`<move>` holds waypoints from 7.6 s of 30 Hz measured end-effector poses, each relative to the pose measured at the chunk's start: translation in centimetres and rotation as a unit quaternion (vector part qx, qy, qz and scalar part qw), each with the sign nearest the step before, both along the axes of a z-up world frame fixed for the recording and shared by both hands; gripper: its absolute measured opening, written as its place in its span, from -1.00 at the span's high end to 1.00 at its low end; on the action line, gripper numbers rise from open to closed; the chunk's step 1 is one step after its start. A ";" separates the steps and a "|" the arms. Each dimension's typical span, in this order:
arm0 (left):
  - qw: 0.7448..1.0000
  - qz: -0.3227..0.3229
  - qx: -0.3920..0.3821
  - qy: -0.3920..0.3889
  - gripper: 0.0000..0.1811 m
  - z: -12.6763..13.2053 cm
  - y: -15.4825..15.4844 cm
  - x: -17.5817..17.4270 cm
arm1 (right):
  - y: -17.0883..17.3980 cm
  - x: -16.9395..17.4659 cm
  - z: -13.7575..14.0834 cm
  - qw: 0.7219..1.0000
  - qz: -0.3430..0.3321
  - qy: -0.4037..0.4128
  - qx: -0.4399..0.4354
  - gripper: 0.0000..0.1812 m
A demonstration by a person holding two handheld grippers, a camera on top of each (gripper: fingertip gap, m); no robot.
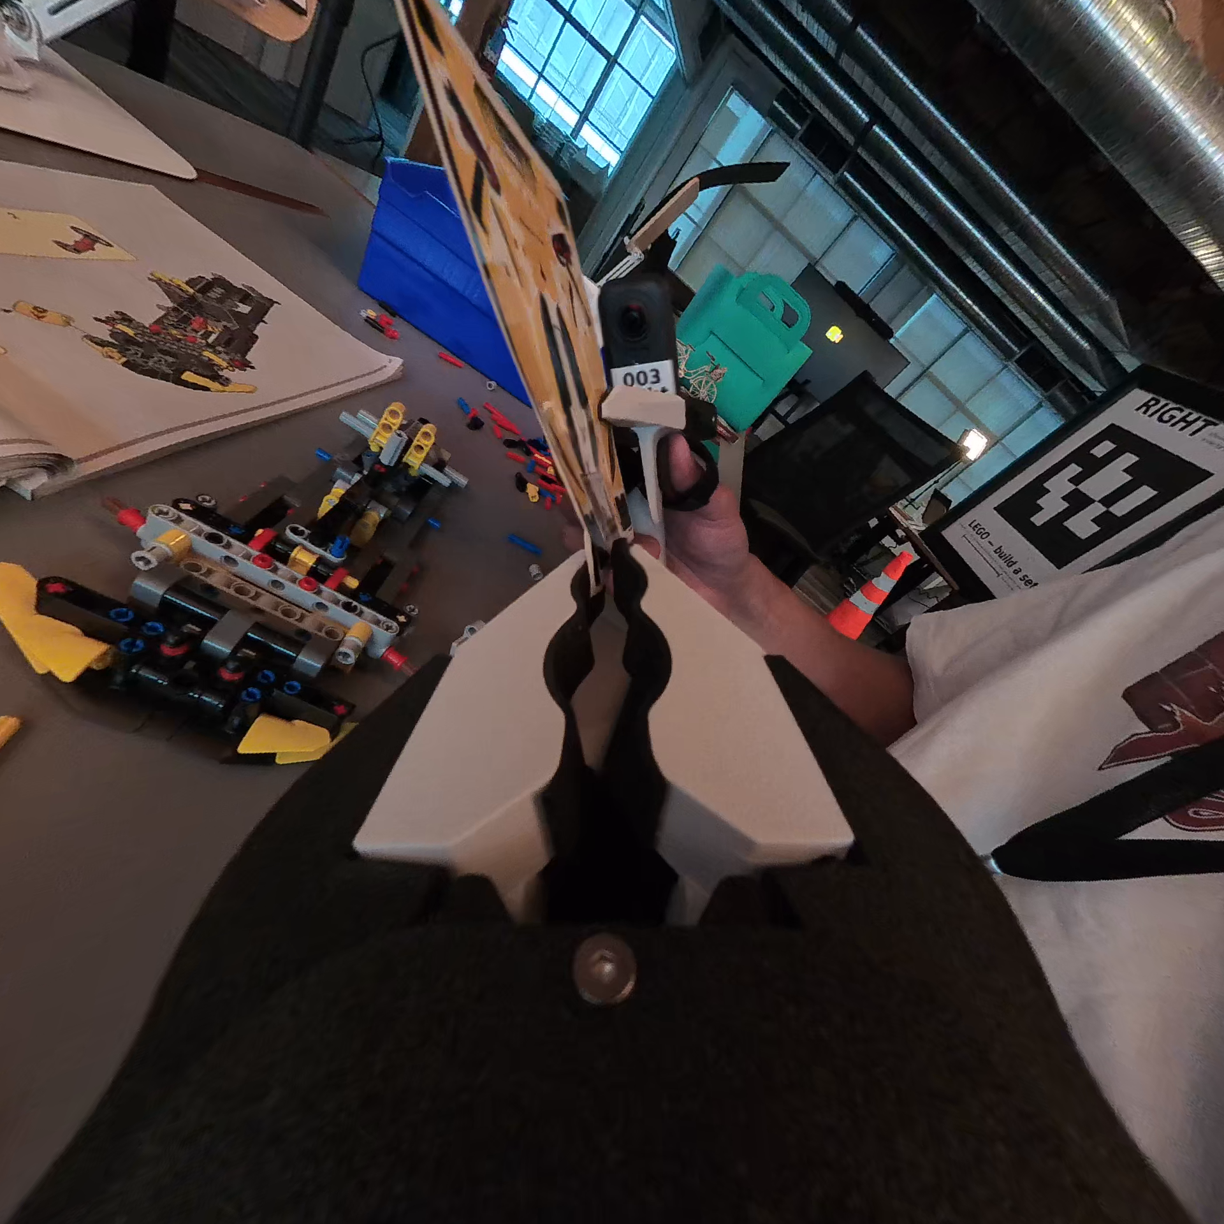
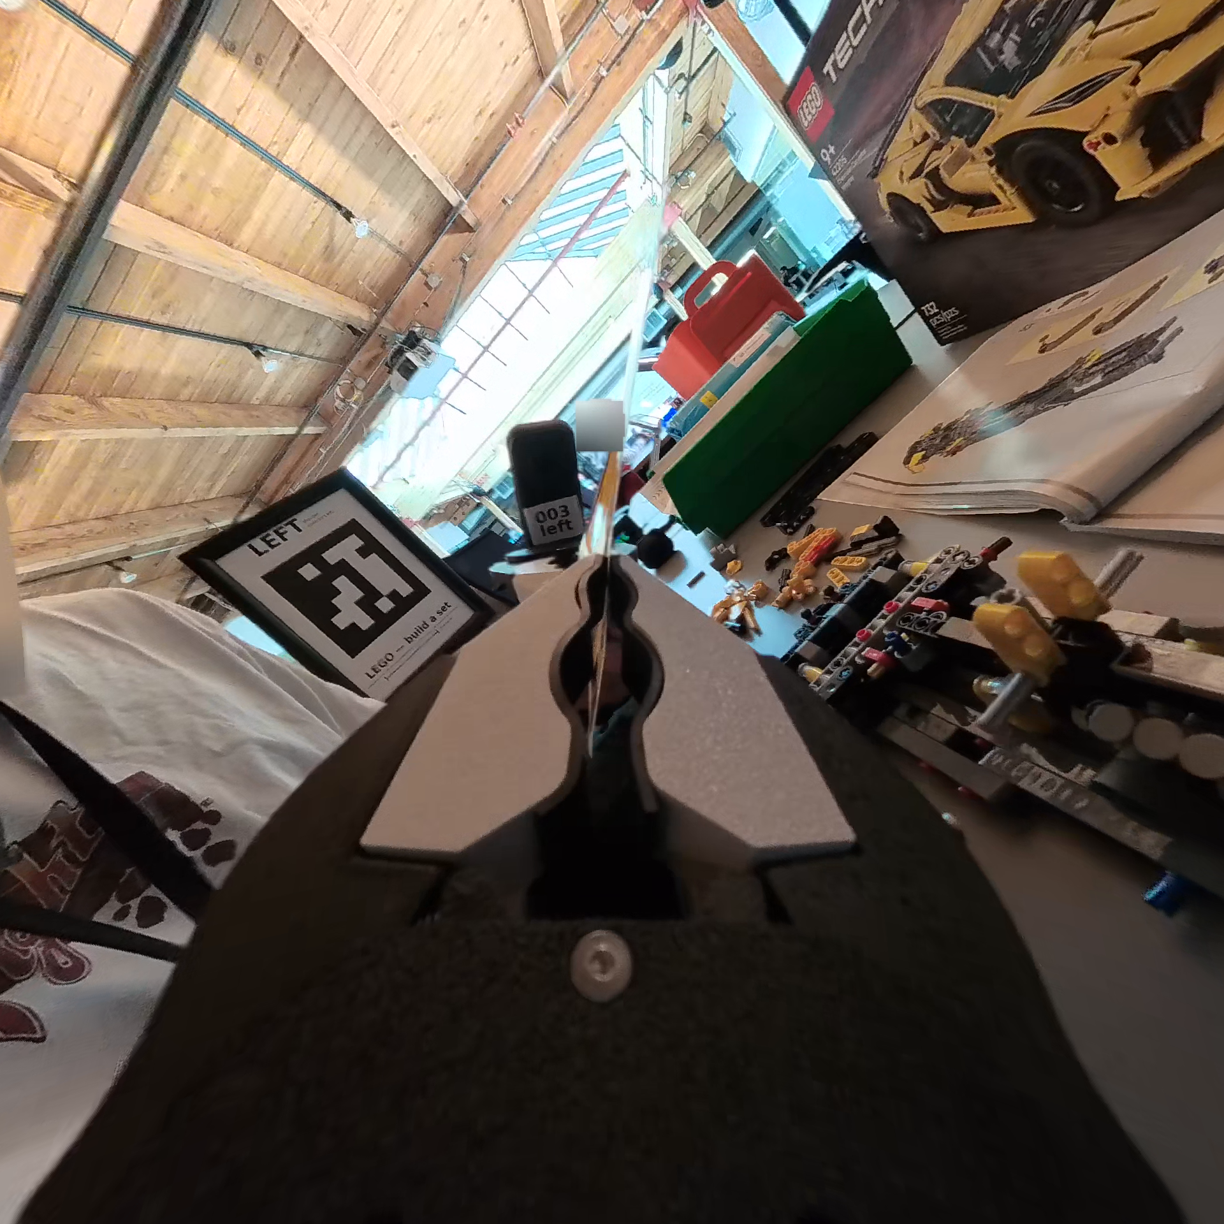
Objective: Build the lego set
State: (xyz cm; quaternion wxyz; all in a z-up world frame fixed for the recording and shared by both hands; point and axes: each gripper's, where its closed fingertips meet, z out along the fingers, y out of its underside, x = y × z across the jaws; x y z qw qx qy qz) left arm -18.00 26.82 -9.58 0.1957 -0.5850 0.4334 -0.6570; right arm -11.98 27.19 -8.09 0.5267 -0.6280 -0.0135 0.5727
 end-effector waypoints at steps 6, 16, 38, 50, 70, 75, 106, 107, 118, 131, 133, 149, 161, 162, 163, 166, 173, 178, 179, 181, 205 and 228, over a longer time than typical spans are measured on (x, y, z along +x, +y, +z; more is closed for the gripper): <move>0.998 -0.002 -0.055 -0.041 1.00 1.3 0.2 -0.3 | 0.8 -0.1 -1.9 0.990 -0.057 -0.129 -0.003 0.86; 0.992 0.010 -0.043 -0.118 1.00 4.5 -0.4 -0.7 | -2.8 -0.2 5.7 0.953 -0.091 -0.286 0.042 0.51; 0.972 -0.053 0.026 -0.228 1.00 9.4 -5.3 -1.5 | -6.3 -9.1 7.7 0.982 0.147 -0.105 0.057 0.63; 0.964 -0.068 0.081 -0.245 1.00 9.8 -6.8 -2.0 | -6.8 -9.2 7.9 0.970 0.234 0.058 0.026 0.85; 0.962 -0.053 0.162 -0.213 1.00 8.5 -7.0 -1.8 | -6.5 -8.3 7.1 0.962 0.252 0.102 0.016 1.00; 0.964 -0.050 0.159 -0.208 1.00 8.2 -6.8 -2.0 | -6.3 -8.0 6.9 0.968 0.235 0.084 0.017 1.00; 0.970 0.235 0.049 0.037 1.00 0.3 4.3 -19.7 | -1.4 -3.7 1.9 0.984 -0.033 -0.157 0.077 1.00; 0.963 0.264 0.015 0.047 1.00 -0.5 5.0 -21.8 | -1.4 -3.9 1.6 0.985 -0.031 -0.149 0.081 1.00; 0.889 0.385 -0.209 0.135 1.00 -9.5 10.0 -37.7 | -1.2 -4.9 0.1 0.984 -0.014 -0.161 0.074 1.00; 0.822 0.451 -0.080 0.338 0.81 -10.9 13.0 -42.1 | -1.0 -4.1 0.2 0.975 -0.051 -0.196 0.089 1.00; 0.821 0.453 -0.064 0.340 0.80 -10.3 13.4 -41.6 | -0.9 -3.9 0.0 0.968 -0.068 -0.221 0.093 1.00; 0.717 0.479 0.191 0.469 0.55 -7.1 15.4 -41.2 | -0.4 -3.8 -1.1 0.960 -0.084 -0.256 0.076 1.00; 0.948 0.092 0.263 0.156 0.66 -2.2 4.5 -10.1 | -1.0 -1.3 0.0 0.953 -0.137 -0.255 0.088 1.00; 0.945 0.054 0.274 0.171 0.66 -3.2 3.6 -8.1 | -1.4 -0.7 0.0 0.953 -0.145 -0.254 0.083 1.00; 0.938 0.024 0.290 0.191 0.66 -4.4 3.1 -6.4 | -1.8 -0.3 -0.1 0.952 -0.152 -0.256 0.078 1.00; 0.913 -0.046 0.326 0.241 0.66 -7.7 2.4 -2.1 | -3.3 0.6 -0.8 0.944 -0.164 -0.277 0.070 1.00; 0.908 -0.131 0.306 0.254 0.73 -9.3 -0.7 2.9 | -4.9 2.0 -0.2 0.944 -0.188 -0.260 0.080 1.00; 0.869 -0.138 0.402 0.254 0.75 -9.5 -0.6 4.5 | -5.0 1.9 -0.1 0.954 -0.168 -0.235 0.080 1.00; 0.862 -0.144 0.410 0.259 0.75 -9.7 -0.5 4.7 | -5.0 1.9 -0.1 0.955 -0.167 -0.234 0.079 1.00; 0.856 -0.164 0.406 0.275 0.79 -10.3 -0.6 4.8 | -5.1 1.9 0.0 0.954 -0.169 -0.232 0.083 1.00; 0.858 0.113 0.327 0.380 0.96 -11.4 2.7 -3.4 | -4.4 -2.9 -3.6 0.856 -0.143 -0.483 0.116 1.00; 0.884 -0.038 0.402 0.234 0.72 -8.5 2.1 -5.1 | -4.3 -2.8 -3.8 0.866 -0.138 -0.471 0.102 1.00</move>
